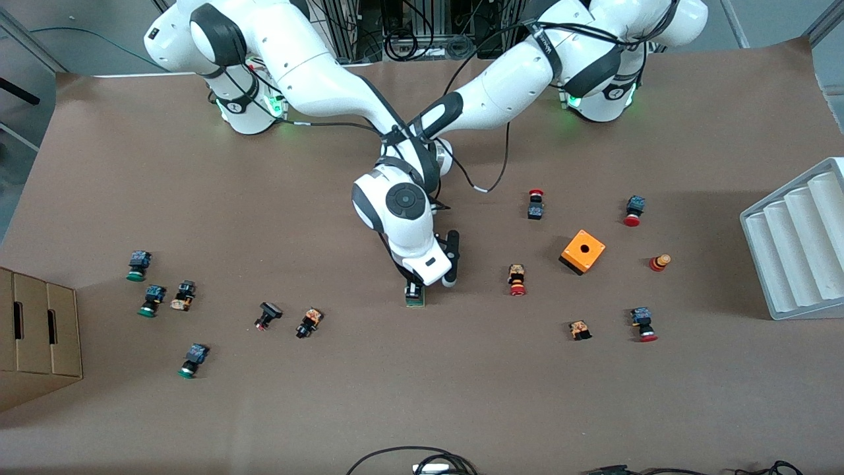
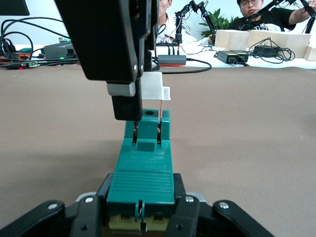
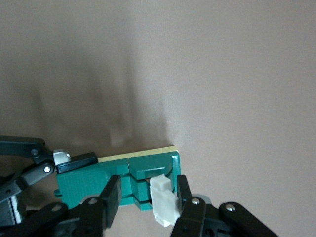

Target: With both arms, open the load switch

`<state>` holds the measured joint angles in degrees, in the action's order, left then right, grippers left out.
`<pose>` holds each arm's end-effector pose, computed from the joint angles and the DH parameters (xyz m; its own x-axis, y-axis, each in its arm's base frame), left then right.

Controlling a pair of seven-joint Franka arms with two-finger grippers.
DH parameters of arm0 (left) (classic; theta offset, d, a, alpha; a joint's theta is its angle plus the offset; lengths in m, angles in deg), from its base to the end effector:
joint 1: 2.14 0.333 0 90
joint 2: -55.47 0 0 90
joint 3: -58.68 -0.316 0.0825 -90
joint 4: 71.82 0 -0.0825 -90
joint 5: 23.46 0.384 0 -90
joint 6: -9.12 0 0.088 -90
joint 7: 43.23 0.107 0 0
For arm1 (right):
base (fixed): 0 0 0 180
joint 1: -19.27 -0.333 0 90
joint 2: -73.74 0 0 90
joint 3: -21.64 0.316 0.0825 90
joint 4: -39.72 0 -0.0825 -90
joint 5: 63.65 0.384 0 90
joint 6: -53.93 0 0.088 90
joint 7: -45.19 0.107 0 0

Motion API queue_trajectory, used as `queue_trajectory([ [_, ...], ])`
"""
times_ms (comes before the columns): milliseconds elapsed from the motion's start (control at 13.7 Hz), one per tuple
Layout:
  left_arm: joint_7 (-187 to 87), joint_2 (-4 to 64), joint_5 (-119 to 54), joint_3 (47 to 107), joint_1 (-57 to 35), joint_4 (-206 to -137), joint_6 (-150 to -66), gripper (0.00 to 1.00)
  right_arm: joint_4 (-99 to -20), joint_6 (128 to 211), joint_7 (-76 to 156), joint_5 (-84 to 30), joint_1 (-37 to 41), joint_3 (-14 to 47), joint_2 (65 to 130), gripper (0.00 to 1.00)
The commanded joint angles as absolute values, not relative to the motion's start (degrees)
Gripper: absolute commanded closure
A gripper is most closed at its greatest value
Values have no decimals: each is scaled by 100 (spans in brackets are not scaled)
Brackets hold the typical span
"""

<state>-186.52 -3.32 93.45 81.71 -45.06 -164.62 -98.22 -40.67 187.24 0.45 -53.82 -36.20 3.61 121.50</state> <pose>0.3568 -0.5606 0.0595 0.3193 0.0225 0.9474 0.0247 -0.9996 0.0154 0.5557 0.4929 0.2342 0.1311 0.9910 0.0278 0.9783 -0.1339 0.1578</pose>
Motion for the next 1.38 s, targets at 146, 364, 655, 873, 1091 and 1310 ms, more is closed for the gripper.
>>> queue_trajectory([
  [146,-18675,-368,9396,8110,-4565,-16366,-9811,61,-4457,18656,19,-5302,-3672,389,11857,47],
  [364,-18675,-368,9396,8110,-4565,-16375,-9811,61,-4492,18656,19,-5311,-3671,407,11804,47],
  [655,-18675,-368,9396,8110,-4565,-16366,-9811,61,-4545,18656,28,-5311,-3680,407,11769,47],
  [873,-18675,-377,9396,8110,-4565,-16366,-9811,61,-4562,18656,28,-5311,-3680,407,11725,47],
  [1091,-18675,-377,9396,8110,-4565,-16366,-9811,61,-4607,18656,28,-5311,-3680,407,11699,47],
  [1310,-18684,-377,9396,8110,-4565,-16375,-9811,61,-4624,18656,37,-5311,-3680,407,11690,47],
])
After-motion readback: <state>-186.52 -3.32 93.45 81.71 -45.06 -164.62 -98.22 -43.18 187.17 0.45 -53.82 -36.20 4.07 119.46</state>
